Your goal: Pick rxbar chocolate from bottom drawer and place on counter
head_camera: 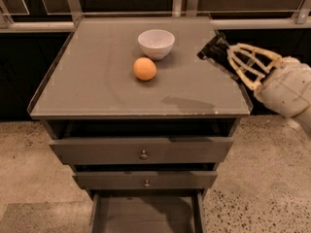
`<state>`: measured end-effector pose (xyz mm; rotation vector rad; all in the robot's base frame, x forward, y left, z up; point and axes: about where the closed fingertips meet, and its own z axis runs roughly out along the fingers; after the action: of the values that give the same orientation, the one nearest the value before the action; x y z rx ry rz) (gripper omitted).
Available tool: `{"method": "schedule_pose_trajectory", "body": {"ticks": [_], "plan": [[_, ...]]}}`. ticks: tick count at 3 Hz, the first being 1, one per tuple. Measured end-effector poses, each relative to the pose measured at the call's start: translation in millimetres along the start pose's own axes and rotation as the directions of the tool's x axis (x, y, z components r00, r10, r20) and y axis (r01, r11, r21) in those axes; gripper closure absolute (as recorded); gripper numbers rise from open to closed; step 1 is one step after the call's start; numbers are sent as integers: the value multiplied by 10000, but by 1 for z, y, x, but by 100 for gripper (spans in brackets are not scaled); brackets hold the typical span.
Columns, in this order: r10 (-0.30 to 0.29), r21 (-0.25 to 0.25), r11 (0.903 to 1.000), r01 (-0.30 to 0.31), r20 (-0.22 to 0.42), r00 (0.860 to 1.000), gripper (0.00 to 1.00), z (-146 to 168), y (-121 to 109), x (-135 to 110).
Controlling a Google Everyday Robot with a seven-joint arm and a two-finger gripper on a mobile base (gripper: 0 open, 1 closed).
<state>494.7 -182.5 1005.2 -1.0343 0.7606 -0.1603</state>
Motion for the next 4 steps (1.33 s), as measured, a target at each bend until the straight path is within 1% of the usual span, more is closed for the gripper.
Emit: {"method": "schedule_pose_trajectory", "body": {"ticks": [1, 2, 3, 4], "plan": [[484, -327, 9984, -459, 791, 9957, 100, 36, 1, 32], [1462, -729, 9879, -1368, 1455, 9785, 100, 66, 21, 67], [2750, -1481, 9558, -2542, 1433, 9507, 100, 88, 64, 110], [2793, -1565, 9538, -2564, 1473, 9488, 80, 93, 67, 109]]}}
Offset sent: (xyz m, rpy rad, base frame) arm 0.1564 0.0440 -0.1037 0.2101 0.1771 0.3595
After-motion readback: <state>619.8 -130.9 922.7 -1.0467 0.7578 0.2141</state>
